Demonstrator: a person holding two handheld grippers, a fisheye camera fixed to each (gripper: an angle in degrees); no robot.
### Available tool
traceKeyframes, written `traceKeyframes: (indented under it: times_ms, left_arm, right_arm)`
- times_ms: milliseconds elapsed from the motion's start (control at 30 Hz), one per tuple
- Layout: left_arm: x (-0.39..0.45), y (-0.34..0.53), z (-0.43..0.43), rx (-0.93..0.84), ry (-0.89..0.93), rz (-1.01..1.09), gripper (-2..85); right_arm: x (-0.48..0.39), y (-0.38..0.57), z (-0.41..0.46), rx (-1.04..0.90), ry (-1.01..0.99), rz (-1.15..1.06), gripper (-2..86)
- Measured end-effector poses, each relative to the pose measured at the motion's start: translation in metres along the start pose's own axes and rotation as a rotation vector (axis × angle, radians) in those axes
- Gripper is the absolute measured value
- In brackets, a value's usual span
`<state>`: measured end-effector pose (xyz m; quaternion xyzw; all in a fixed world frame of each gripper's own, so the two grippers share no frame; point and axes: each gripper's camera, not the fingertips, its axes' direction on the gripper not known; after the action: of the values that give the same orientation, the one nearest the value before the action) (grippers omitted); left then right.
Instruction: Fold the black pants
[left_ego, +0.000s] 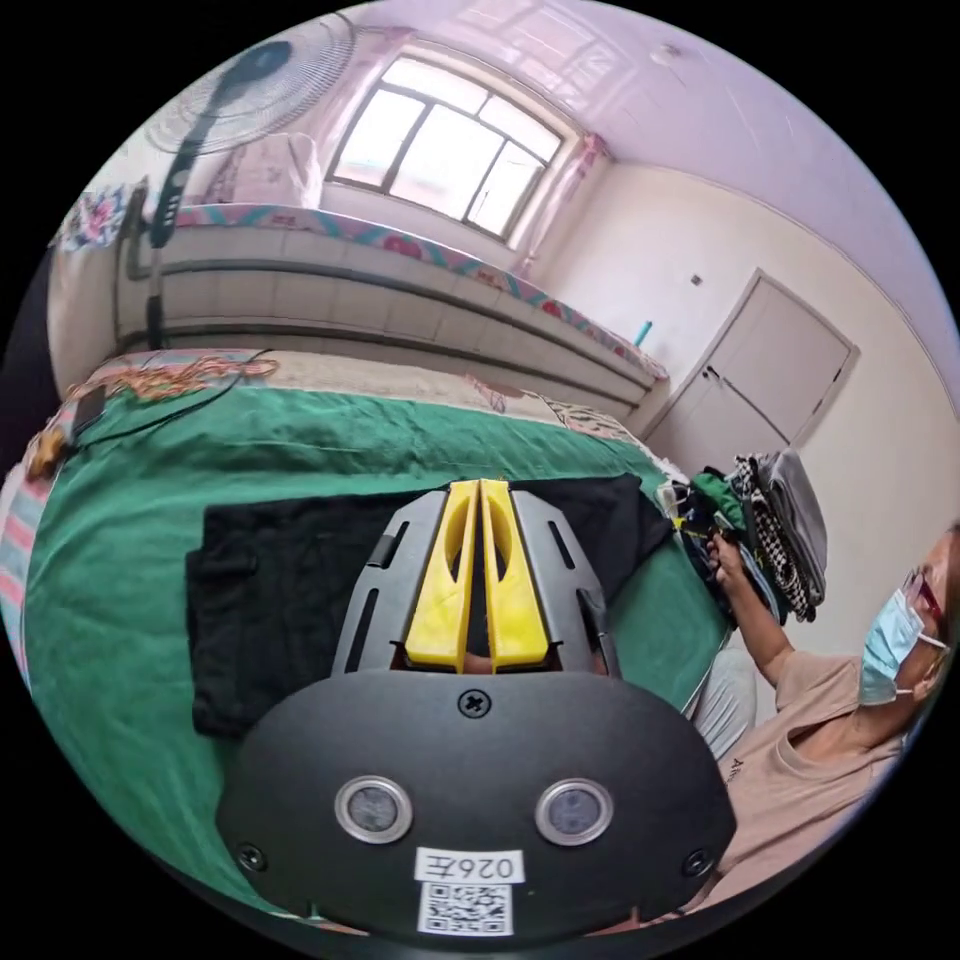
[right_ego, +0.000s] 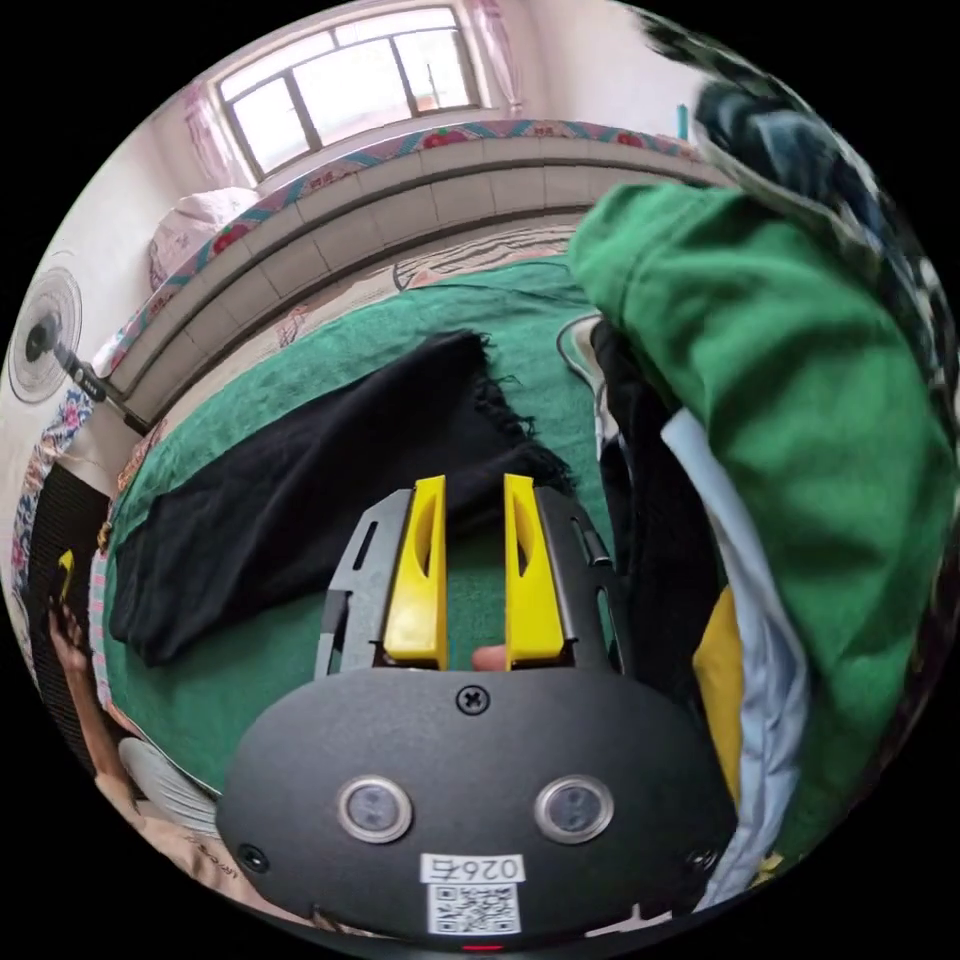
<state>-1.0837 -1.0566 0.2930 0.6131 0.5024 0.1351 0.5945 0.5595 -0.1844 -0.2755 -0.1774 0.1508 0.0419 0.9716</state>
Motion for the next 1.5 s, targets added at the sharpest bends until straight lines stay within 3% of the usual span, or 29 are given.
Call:
traceKeyframes:
  times_ms: [67,167,233,300,367,467,633,833,1033,1133,1233,1300,1367,1500]
  left_arm:
    - [-0.012,0.029,-0.033,0.064,-0.021,-0.055,-1.0]
    - [-0.041,0.071,-0.057,0.111,-0.012,-0.138,-1.0]
    - [-0.064,0.092,-0.055,0.064,-0.046,-0.204,-1.0]
    - [-0.1,0.109,-0.045,-0.086,-0.107,-0.308,-0.9]
    - [-0.122,0.116,-0.043,-0.163,-0.135,-0.35,-0.9]
    - [-0.142,0.125,-0.056,-0.157,-0.148,-0.405,-0.8]
    - [-0.149,0.133,-0.095,-0.096,-0.126,-0.422,1.8]
    - [-0.161,0.164,-0.144,-0.061,-0.188,-0.546,17.2]
    - [-0.18,0.183,-0.138,-0.092,-0.044,-0.641,22.6]
    - [-0.187,0.174,-0.152,-0.05,0.008,-0.69,17.6]
    - [-0.177,0.16,-0.187,0.143,0.013,-0.672,8.1]
    - [-0.155,0.145,-0.207,0.348,0.108,-0.58,1.2]
    - [-0.133,0.124,-0.209,0.43,0.184,-0.482,-0.3]
    - [-0.058,0.042,-0.182,0.456,0.321,-0.176,-0.9]
  right_arm:
    - [0.001,0.008,0.005,-0.003,-0.041,0.062,6.7]
    - [-0.018,0.003,0.037,-0.099,-0.073,0.072,0.0]
    - [-0.034,0.004,0.044,-0.147,0.019,0.037,-0.8]
    - [-0.047,0.021,0.034,-0.084,0.238,-0.001,-1.1]
    - [-0.043,0.036,0.048,-0.17,0.233,0.047,-0.8]
    - [-0.041,0.072,0.04,-0.105,0.222,0.192,0.7]
    - [-0.071,0.125,0.028,0.036,0.044,0.236,5.0]
    - [-0.068,0.178,0.073,0.026,-0.177,0.384,9.9]
    - [-0.047,0.238,0.107,0.067,-0.408,0.564,10.5]
    - [-0.05,0.263,0.116,0.068,-0.5,0.599,10.8]
    - [-0.054,0.285,0.127,0.066,-0.541,0.627,11.1]
    - [-0.056,0.298,0.136,0.068,-0.551,0.64,11.1]
    - [-0.06,0.307,0.139,0.07,-0.544,0.638,11.0]
    - [-0.07,0.32,0.149,0.062,-0.532,0.613,8.9]
